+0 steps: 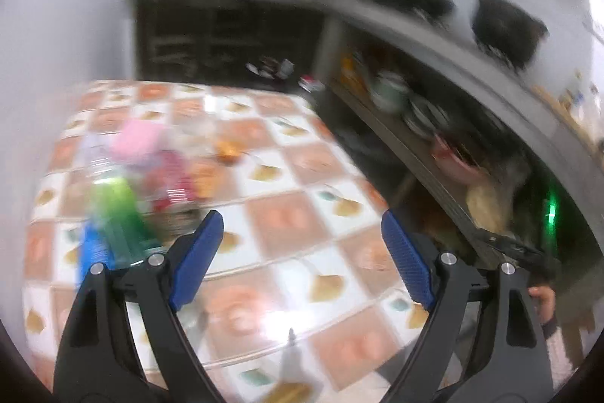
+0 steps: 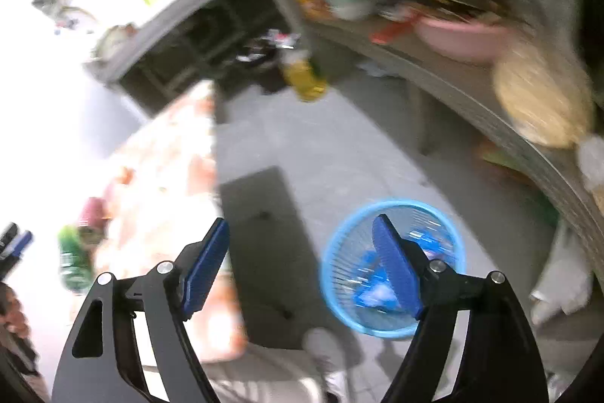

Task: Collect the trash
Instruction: 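Move both grippers back toward the table, then grasp the green bottle with the left gripper while the right gripper grasps the clear plastic box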

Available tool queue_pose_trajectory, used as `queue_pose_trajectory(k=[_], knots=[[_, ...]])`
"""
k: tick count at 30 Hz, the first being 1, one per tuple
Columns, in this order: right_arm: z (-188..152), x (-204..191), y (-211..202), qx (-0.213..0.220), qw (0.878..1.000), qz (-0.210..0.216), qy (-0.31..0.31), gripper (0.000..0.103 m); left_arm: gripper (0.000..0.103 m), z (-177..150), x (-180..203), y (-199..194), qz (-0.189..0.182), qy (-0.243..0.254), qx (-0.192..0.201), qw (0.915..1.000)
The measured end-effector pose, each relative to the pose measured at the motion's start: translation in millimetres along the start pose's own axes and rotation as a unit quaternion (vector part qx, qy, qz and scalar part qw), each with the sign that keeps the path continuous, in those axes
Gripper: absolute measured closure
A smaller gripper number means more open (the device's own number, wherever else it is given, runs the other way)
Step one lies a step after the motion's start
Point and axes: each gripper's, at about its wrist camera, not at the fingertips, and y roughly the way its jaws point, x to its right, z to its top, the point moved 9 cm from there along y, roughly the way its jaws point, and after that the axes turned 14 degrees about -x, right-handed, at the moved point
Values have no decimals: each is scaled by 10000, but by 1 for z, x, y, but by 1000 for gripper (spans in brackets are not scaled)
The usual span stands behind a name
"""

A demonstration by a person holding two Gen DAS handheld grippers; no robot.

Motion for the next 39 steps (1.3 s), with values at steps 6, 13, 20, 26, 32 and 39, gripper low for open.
queue_pose_trajectory(k=[6, 13, 20, 26, 32, 39], knots=[[14, -103, 11, -225, 9935, 892, -677, 26, 21, -10, -90, -25, 170, -1186, 301, 9923], [12, -206, 38, -749, 9747, 1830, -1044, 26, 22, -22, -139, 15, -324, -2140, -147, 9762], [-3, -264, 55, -1081, 9634, 2024, -1385, 26, 31, -33, -156, 62, -347, -2604, -707, 9623], [-2, -293, 68, -1272, 9570, 2192, -1410, 26, 32, -37, -156, 85, -372, -2850, -1047, 9521], [14, -328, 108, -1897, 9313, 2989, -860, 26, 33, -38, -158, 98, -361, -3241, -1199, 9377], [33, -367, 166, -2337, 9139, 3316, -169, 26, 45, -44, -159, 111, -324, -3456, -1339, 9282]])
